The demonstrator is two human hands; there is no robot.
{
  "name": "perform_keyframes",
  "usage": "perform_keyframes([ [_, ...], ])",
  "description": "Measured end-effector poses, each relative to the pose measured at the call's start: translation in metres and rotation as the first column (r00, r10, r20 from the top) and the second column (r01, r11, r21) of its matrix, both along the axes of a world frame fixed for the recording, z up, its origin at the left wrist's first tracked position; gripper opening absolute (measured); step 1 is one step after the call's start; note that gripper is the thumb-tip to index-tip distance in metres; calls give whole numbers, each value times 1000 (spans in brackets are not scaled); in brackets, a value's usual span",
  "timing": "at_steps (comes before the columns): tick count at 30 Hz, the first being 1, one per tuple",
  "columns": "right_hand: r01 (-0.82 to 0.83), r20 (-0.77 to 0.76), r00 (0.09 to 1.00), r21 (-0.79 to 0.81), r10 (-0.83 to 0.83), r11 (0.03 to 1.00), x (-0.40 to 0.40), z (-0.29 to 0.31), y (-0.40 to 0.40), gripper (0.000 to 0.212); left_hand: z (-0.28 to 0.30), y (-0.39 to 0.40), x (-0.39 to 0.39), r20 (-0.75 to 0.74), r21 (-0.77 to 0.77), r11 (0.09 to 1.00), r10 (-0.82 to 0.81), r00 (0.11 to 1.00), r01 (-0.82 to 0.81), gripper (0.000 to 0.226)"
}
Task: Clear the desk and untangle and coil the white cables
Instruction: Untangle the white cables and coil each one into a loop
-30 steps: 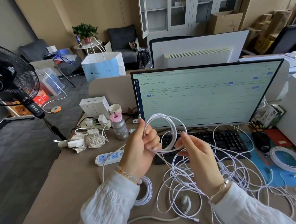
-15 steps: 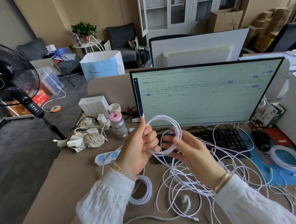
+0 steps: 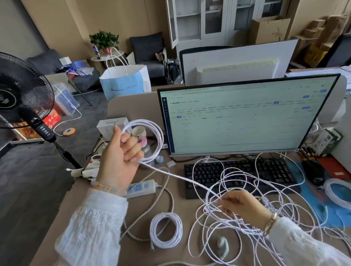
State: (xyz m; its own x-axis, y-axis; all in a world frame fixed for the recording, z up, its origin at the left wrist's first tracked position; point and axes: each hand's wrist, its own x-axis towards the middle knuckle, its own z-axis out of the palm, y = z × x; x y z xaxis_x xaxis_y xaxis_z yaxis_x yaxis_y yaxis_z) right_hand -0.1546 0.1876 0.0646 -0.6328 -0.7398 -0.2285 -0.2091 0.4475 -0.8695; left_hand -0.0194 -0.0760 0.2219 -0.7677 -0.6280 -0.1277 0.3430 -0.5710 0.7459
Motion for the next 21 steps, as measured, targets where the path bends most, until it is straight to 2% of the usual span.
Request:
perform_keyframes([
  [2,120,-66,990,-115,-128,986,3,14,-1,26,-6,0,1,31,-23,1000,10,999,-9,49],
  [5,288,-25,948,-345,-316,893,8,53,-8,15,-14,6,0,83,-89,996,6,997,2,49],
  [8,347,-44,910,-466,-413,814,17,91,-21,11,-19,20,-5,118,-152,988,-9,993,27,50],
  [11,280,-40,938,-500,-345,819,35,114,-34,18,-20,39,-10,154,-201,978,-23,988,55,47],
  [14,150,-158,954,-483,-254,863,55,123,-45,24,-25,54,-14,147,-234,968,-52,988,86,45],
  [16,107,-192,954,-503,-232,858,65,124,-53,22,-26,62,-16,161,-244,964,-63,985,101,44],
  [21,158,-116,957,-556,-264,816,83,119,-67,11,-27,81,-17,170,-256,962,-54,984,97,49],
])
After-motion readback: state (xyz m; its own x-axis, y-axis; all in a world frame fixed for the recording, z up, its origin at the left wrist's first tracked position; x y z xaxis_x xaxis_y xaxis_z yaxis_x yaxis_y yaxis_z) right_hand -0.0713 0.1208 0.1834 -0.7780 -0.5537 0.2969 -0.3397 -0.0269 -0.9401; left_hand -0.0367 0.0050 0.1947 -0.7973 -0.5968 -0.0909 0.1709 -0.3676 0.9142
